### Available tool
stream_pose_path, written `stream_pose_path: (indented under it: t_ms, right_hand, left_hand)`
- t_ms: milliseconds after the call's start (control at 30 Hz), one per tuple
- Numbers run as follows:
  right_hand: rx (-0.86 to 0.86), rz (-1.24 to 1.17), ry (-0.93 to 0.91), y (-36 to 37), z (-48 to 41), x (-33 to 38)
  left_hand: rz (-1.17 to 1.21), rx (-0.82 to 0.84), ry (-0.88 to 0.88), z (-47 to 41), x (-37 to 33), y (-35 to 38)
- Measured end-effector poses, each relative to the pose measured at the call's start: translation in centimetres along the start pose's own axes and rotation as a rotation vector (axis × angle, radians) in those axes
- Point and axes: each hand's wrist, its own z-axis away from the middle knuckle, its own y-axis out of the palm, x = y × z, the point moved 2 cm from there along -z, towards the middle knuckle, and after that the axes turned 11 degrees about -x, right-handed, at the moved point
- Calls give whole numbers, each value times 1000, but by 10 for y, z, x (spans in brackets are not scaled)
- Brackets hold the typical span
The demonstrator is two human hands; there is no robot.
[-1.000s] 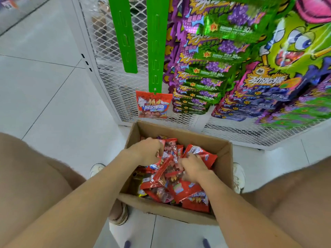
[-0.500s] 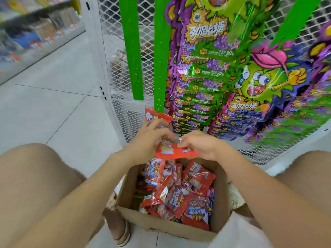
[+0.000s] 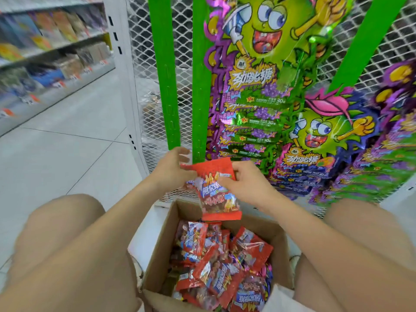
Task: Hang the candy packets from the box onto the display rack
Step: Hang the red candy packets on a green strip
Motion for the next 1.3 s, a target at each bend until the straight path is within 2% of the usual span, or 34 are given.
stream_pose_path:
  t_ms: [100,233,333,500,700,867,1033,1300]
  right_hand:
    - [-7,47,49,4,-13,0]
    - [-47,126,41,16,-27,-1]
    - [-49,150,-3,19,-31,2]
    - [-51,79,22,28,-29,7]
    - [-65,-169,143,46,-13,0]
    - [-101,-210,230,49,-2,-1]
    - [-120,-220,161,55,2,0]
    - [-246,-148,12,65,14,9]
  left_hand:
    - [-146,-71,30,-22,-2,8]
    - [-10,-55,-41,-35,-16,17]
    - [-33,-50,-60,-35,-26,16]
    - [-94,-13,-38,-18,-33,6]
    - [-113,69,-65,-1,-17,-7]
    - [-83,160,-96,8,-6,-17]
    - [-80,162,-74,14,-2,-22]
    - [-57,1,-57,4,8,-19]
